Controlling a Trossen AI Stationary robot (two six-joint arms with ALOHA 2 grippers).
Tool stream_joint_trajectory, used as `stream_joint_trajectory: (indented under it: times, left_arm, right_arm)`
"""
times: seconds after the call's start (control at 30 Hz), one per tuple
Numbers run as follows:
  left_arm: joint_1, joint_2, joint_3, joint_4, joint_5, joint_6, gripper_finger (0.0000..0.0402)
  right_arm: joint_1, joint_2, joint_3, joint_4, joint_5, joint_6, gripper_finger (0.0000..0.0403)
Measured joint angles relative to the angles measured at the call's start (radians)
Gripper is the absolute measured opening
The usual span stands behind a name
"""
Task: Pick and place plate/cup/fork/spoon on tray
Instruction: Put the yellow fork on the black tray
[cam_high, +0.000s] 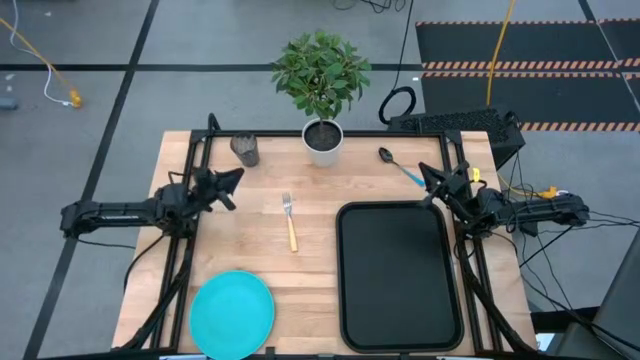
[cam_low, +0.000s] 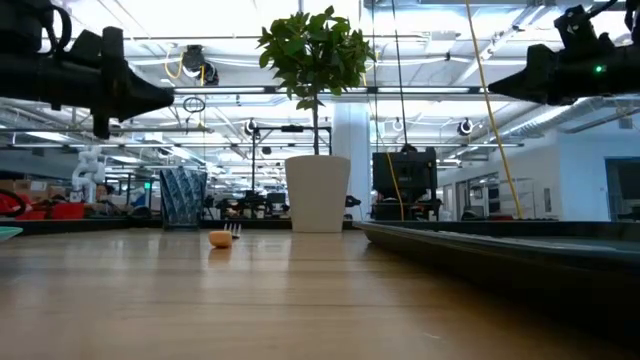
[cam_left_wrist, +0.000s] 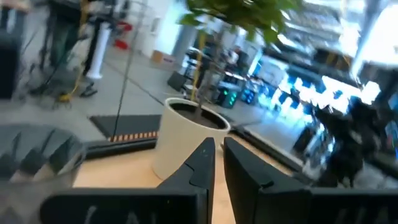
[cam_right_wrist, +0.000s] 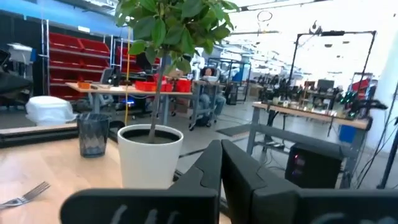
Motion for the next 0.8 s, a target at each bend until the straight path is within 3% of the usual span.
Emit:
stream_joint_trajectory:
  times: [0.13,0.3,0.43,0.6,0.8]
  left_arm:
    - [0.000,0.040,0.000,0.000,0.135,0.151,0.0035]
    - [-0.001,0.070,0.000,0.043,0.239,0.136,0.0035]
    - [-0.024,0.084,0.084,-0.035,0.325,0.161,0.0035]
    - [-0.086,0.199,0.293,-0.318,0.291,0.295,0.0035]
    - [-0.131,0.509,0.583,-0.712,0.156,0.374,0.0036]
  right_arm:
    - [0.019,0.001,0.000,-0.012,-0.011,0.193,0.0000]
    - [0.010,0.000,0.000,0.217,-0.133,0.095,0.0000]
    - [0.010,0.000,0.000,0.251,-0.188,0.073,0.0000]
    - [0.010,0.001,0.000,0.127,-0.186,0.057,0.0000]
    - [0.010,0.001,0.000,0.092,-0.182,-0.054,0.0000]
